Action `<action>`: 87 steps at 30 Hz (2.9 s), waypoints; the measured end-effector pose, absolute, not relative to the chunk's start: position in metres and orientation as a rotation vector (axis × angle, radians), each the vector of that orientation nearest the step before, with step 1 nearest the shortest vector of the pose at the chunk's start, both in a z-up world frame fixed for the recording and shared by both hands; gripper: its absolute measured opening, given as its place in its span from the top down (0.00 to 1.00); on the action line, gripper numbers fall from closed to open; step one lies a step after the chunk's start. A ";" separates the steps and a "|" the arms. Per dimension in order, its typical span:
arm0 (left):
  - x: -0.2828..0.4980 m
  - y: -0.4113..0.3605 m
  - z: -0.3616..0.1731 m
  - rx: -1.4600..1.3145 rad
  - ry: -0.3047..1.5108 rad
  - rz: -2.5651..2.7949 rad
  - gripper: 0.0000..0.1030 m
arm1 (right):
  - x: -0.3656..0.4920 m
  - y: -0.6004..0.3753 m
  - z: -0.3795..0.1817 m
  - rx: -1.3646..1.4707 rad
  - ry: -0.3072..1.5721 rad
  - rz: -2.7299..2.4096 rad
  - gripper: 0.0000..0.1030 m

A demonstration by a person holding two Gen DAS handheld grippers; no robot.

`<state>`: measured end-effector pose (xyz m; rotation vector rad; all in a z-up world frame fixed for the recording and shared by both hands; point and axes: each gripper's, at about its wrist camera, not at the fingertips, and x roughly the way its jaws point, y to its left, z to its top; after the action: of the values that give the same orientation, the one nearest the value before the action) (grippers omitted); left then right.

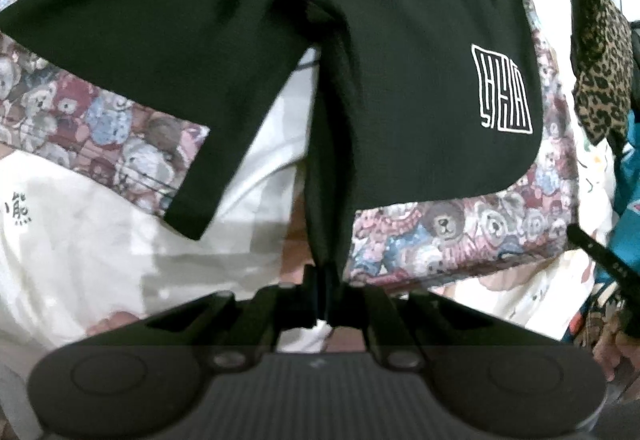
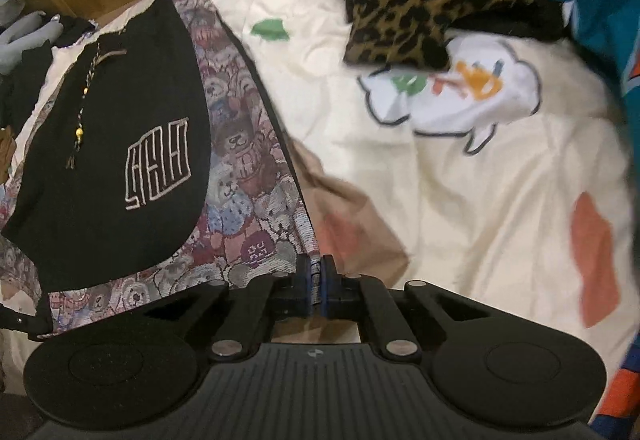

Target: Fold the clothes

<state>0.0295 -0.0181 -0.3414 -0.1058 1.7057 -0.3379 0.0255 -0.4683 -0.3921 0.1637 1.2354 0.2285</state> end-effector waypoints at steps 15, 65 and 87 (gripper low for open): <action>0.024 -0.020 -0.334 -0.115 1.684 -0.374 0.97 | 0.021 -0.470 -0.354 0.093 1.167 0.136 0.98; 0.287 0.029 -0.220 0.095 1.294 -0.332 0.69 | 0.093 -0.446 -0.272 0.232 0.949 0.219 0.65; 0.438 0.025 -0.338 0.169 1.172 -0.350 0.67 | 0.298 -0.308 -0.341 0.158 0.935 0.443 0.62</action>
<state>0.4382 0.0245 -0.3377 0.1686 1.1723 -0.3498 0.2976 -0.3077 -0.3413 0.1578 0.9353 0.4434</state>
